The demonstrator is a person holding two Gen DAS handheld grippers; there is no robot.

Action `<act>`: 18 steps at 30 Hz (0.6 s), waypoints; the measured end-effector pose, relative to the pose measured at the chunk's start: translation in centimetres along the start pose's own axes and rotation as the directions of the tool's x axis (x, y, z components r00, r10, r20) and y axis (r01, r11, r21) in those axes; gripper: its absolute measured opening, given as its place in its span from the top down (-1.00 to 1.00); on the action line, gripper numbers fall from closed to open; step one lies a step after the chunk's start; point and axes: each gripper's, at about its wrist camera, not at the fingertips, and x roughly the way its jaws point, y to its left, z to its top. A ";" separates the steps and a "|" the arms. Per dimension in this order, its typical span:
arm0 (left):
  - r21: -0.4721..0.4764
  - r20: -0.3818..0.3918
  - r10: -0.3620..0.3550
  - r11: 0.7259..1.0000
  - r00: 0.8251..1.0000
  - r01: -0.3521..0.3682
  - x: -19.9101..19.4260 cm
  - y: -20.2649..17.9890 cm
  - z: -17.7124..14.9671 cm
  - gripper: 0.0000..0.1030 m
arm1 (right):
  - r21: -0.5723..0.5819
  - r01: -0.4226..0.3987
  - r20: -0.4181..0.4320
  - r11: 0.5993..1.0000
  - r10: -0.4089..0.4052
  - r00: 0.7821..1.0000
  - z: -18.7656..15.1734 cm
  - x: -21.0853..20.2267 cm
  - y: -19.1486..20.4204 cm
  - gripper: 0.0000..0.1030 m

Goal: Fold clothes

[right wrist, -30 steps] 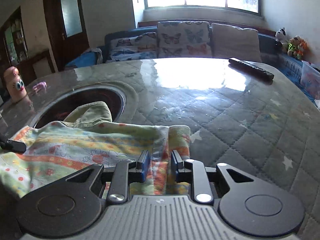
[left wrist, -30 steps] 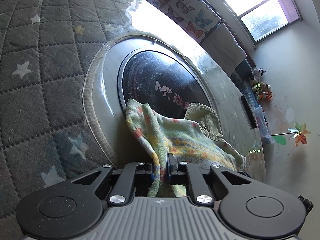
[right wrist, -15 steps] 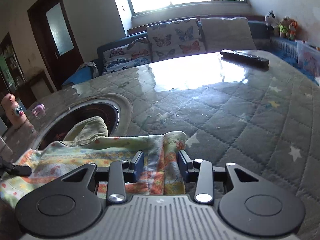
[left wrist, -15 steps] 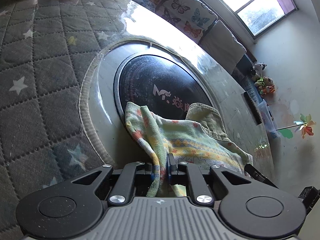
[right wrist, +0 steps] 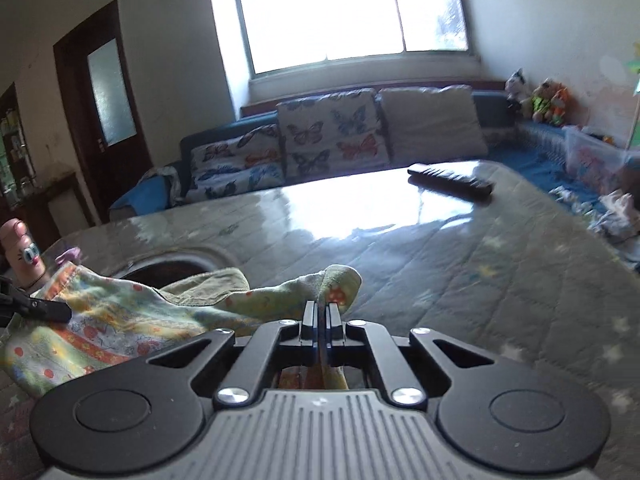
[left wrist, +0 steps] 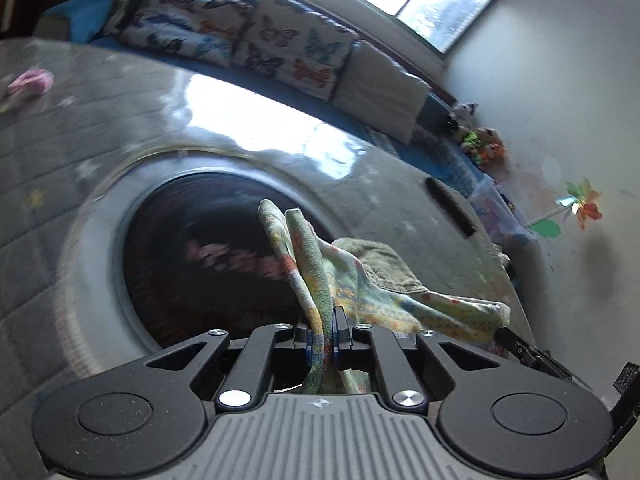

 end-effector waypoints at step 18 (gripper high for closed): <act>0.277 -0.147 -0.096 0.952 0.985 0.134 13.6 -14.3 1.3 0.81 | 0.071 0.350 0.001 0.934 -0.351 0.936 2.1 -0.9 -13.2 0.94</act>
